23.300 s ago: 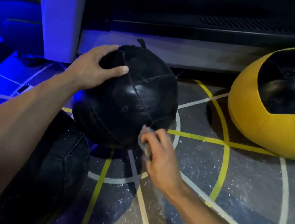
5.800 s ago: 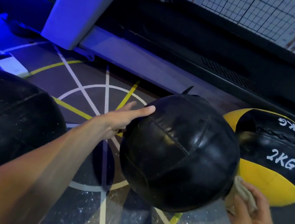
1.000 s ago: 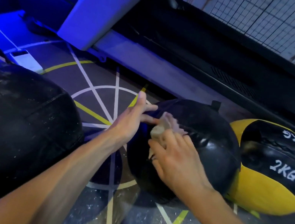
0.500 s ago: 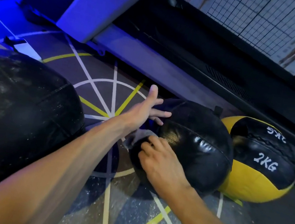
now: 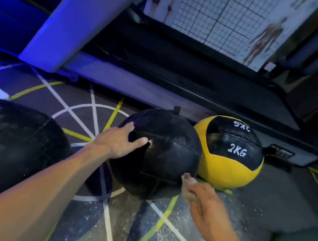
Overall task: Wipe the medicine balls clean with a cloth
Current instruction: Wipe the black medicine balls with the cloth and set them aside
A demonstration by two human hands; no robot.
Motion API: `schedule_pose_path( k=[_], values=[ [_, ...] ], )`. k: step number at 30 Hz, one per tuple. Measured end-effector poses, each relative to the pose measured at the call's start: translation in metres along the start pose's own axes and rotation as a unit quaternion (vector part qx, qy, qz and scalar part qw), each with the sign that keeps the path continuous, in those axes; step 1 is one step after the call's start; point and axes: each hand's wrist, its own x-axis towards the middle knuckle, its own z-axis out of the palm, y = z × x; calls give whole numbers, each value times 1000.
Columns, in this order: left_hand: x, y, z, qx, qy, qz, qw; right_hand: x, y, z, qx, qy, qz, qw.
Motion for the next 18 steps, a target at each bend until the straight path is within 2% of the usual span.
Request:
schedule_pose_path(
  k=[2,5,7,8,9,11,14,16,18],
  values=[
    [-8,0,-2,34,-8,-11,999,-4,12,-3,47,84,128,987],
    [-21,3,3,80,-11,-8,997,3,18,1,181,158,287,927],
    [-26,6,5,98,-12,-18,995,21,11,-2,318,214,315,868],
    [-27,7,6,105,-15,-24,994,33,5,-2,358,239,309,848],
    [-27,10,6,113,-20,-30,993,44,-2,1,370,257,288,845],
    [-27,15,6,126,-29,-43,991,57,-20,17,325,245,196,892],
    [-26,19,5,143,-47,-65,987,39,-39,60,173,141,54,973],
    [-22,17,3,145,-59,-79,984,18,-36,80,58,116,-9,991],
    [-19,15,3,130,-55,-83,986,-3,-21,95,55,57,-20,997]
  ],
)
